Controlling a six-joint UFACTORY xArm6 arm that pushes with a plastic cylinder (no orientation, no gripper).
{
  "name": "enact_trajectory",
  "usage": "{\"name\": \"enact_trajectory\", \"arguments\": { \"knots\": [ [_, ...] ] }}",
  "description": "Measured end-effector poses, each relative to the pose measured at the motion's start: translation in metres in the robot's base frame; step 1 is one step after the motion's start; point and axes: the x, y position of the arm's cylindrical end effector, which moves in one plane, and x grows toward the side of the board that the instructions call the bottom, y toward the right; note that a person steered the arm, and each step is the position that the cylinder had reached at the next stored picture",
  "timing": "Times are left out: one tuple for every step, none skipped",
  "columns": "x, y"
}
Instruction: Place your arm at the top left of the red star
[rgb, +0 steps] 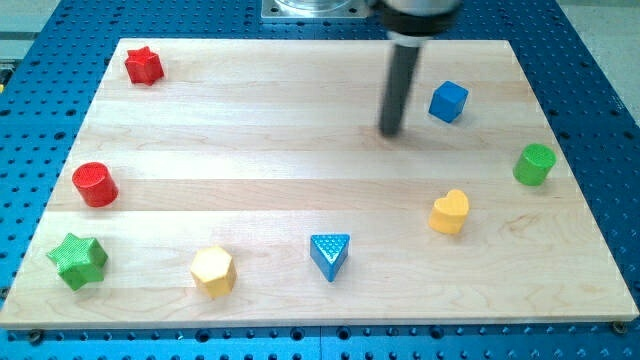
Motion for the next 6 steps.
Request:
{"name": "enact_trajectory", "arguments": {
  "knots": [
    [0.001,-0.156],
    [-0.026,-0.284],
    [-0.054,-0.355],
    [-0.098,-0.352],
    [-0.144,-0.326],
    [-0.104,-0.278]
  ]
}}
